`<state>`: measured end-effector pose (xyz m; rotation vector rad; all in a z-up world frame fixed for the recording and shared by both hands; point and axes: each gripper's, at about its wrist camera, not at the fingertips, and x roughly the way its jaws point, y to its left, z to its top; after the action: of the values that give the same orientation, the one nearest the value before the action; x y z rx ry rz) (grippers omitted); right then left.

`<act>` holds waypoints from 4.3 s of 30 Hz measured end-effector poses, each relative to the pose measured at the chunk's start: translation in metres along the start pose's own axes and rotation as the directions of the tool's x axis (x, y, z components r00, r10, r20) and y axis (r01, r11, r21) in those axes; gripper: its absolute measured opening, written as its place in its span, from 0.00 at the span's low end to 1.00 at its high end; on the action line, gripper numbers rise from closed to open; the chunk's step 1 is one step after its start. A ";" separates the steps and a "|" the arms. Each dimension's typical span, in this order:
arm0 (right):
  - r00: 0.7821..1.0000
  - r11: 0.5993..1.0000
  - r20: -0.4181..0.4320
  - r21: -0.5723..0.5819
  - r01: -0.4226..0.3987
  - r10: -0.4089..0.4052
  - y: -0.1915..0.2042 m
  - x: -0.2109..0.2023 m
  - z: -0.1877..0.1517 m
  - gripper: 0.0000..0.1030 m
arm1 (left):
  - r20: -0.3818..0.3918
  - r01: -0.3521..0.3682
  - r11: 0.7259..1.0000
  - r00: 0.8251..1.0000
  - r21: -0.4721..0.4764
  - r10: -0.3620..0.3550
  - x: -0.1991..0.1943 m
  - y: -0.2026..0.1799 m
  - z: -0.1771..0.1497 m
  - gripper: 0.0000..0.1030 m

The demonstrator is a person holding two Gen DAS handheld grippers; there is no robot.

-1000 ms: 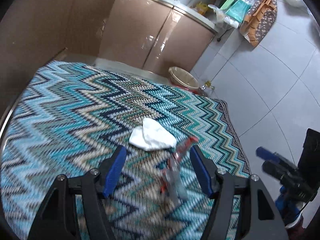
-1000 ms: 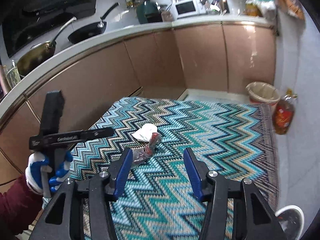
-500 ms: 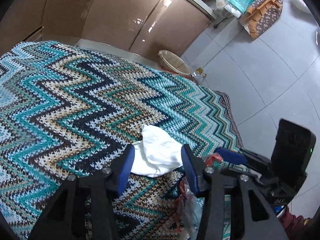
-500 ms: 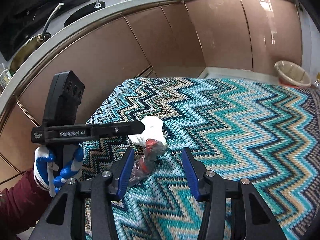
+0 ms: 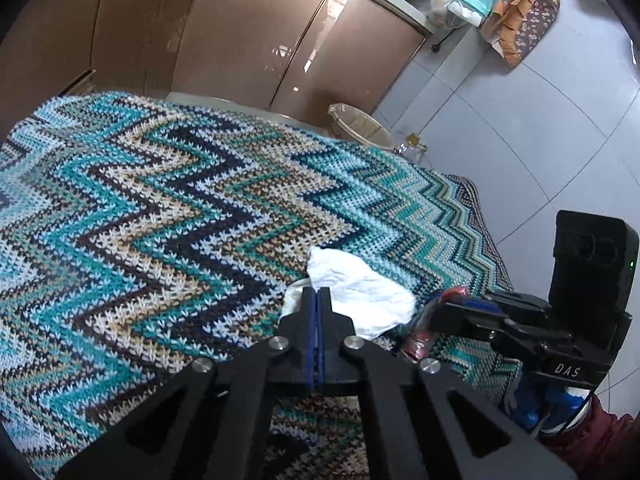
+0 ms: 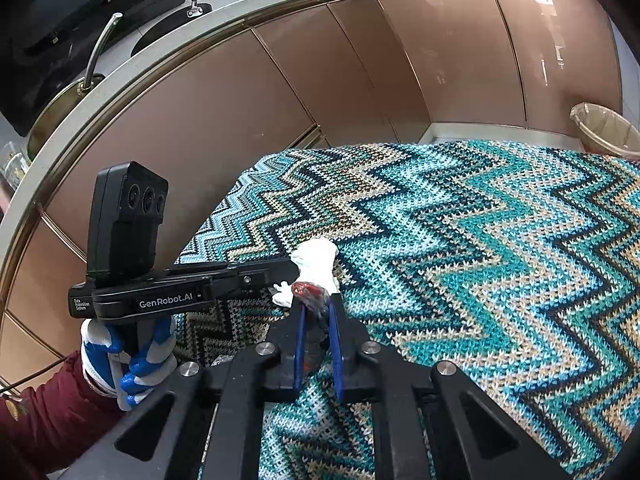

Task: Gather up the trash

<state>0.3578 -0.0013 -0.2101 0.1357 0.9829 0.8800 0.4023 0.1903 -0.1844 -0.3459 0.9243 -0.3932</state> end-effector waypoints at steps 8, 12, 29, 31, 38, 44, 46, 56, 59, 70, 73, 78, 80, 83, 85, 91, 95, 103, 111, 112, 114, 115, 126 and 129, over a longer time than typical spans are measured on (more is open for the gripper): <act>0.999 1.000 0.036 -0.011 0.027 -0.027 0.014 -0.034 -0.007 0.10 | 0.088 -0.025 1.000 0.996 0.011 0.024 -0.041 -0.018 -0.004 0.00; 0.997 0.999 0.068 -0.011 0.030 -0.029 0.027 -0.054 -0.011 0.10 | 0.121 -0.035 0.999 0.992 0.024 0.032 -0.069 -0.029 -0.007 0.00; 0.968 0.997 0.244 -0.038 0.068 -0.057 0.100 -0.182 -0.049 0.10 | 0.272 -0.061 0.994 0.962 0.096 0.033 -0.207 -0.100 -0.051 0.00; 0.962 0.996 0.266 -0.039 0.076 -0.063 0.105 -0.196 -0.054 0.10 | 0.286 -0.063 0.992 0.958 0.109 0.029 -0.220 -0.112 -0.056 0.00; 0.935 0.994 0.344 -0.025 0.107 -0.092 0.115 -0.250 -0.079 0.10 | 0.321 -0.054 0.985 0.947 0.162 -0.001 -0.252 -0.157 -0.076 0.00; 0.903 0.989 0.404 0.016 0.148 -0.142 0.104 -0.295 -0.107 0.10 | 0.320 -0.013 0.974 0.946 0.225 -0.061 -0.261 -0.210 -0.090 0.00; 0.892 0.985 0.421 0.038 0.166 -0.166 0.096 -0.310 -0.116 0.10 | 0.312 0.003 0.969 0.947 0.246 -0.082 -0.259 -0.228 -0.092 0.00; 0.826 0.948 0.466 0.177 0.265 -0.317 0.034 -0.383 -0.164 0.10 | 0.186 0.136 0.916 0.958 0.376 -0.219 -0.202 -0.350 -0.102 0.00; 0.798 0.921 0.463 0.240 0.305 -0.385 0.007 -0.405 -0.180 0.10 | 0.134 0.179 0.898 0.959 0.402 -0.251 -0.175 -0.383 -0.104 0.00; 0.694 0.778 0.367 0.403 0.482 -0.619 -0.076 -0.441 -0.216 0.10 | -0.107 0.303 0.838 0.952 0.454 -0.286 -0.040 -0.477 -0.109 0.00; 0.676 0.743 0.332 0.433 0.511 -0.658 -0.100 -0.438 -0.224 0.11 | -0.157 0.304 0.832 0.953 0.464 -0.260 -0.002 -0.490 -0.114 0.00; 0.673 0.707 0.277 0.471 0.527 -0.686 -0.137 -0.428 -0.230 0.12 | -0.219 0.292 0.828 0.953 0.479 -0.209 0.056 -0.504 -0.123 0.00; 0.674 0.697 0.255 0.477 0.536 -0.693 -0.149 -0.423 -0.230 0.12 | -0.239 0.285 0.829 0.953 0.481 -0.188 0.079 -0.509 -0.128 0.00; 0.676 0.681 0.222 0.485 0.549 -0.703 -0.169 -0.416 -0.235 0.12 | -0.258 0.266 0.833 0.954 0.485 -0.154 0.107 -0.511 -0.134 0.00; 0.678 0.671 0.201 0.492 0.554 -0.707 -0.182 -0.412 -0.236 0.12 | -0.277 0.264 0.841 0.950 0.473 -0.142 0.124 -0.511 -0.138 0.02; 0.682 0.641 0.137 0.513 0.571 -0.718 -0.206 -0.399 -0.242 0.22 | -0.348 0.254 0.875 0.931 0.412 -0.107 0.172 -0.500 -0.140 0.03; 0.680 0.629 0.122 0.523 0.574 -0.723 -0.210 -0.399 -0.246 0.35 | -0.364 0.250 0.887 0.926 0.388 -0.102 0.182 -0.490 -0.142 0.04; 0.680 0.634 0.141 0.534 0.560 -0.719 -0.192 -0.404 -0.242 0.43 | -0.282 0.195 0.889 0.956 0.414 -0.079 0.142 -0.479 -0.134 0.18; 0.669 0.677 0.219 0.474 0.563 -0.710 -0.126 -0.403 -0.220 0.60 | -0.090 0.091 0.878 0.994 0.469 -0.055 0.058 -0.468 -0.132 0.42; 0.665 0.684 0.232 0.457 0.569 -0.709 -0.114 -0.403 -0.217 0.61 | -0.060 0.072 0.876 0.997 0.476 -0.049 0.045 -0.466 -0.133 0.42; 0.651 0.686 0.254 0.429 0.587 -0.715 -0.091 -0.403 -0.210 0.71 | -0.010 0.038 0.872 0.999 0.488 -0.038 0.022 -0.462 -0.135 0.42; 0.642 0.685 0.264 0.419 0.596 -0.720 -0.082 -0.403 -0.208 0.73 | 0.017 0.023 0.870 0.999 0.492 -0.036 0.012 -0.459 -0.136 0.42; 0.538 0.637 0.344 0.346 0.689 -0.769 0.012 -0.410 -0.199 1.00 | 0.273 -0.175 0.867 0.961 0.466 0.048 -0.095 -0.424 -0.159 0.48; 0.527 0.630 0.355 0.315 0.710 -0.772 0.035 -0.408 -0.199 1.00 | 0.325 -0.221 0.868 0.943 0.444 0.074 -0.118 -0.411 -0.169 0.52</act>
<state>0.0815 -0.3185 -0.0361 0.0185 0.5366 -0.0489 0.1264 -0.1346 -0.0115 0.1214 0.5261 -0.3984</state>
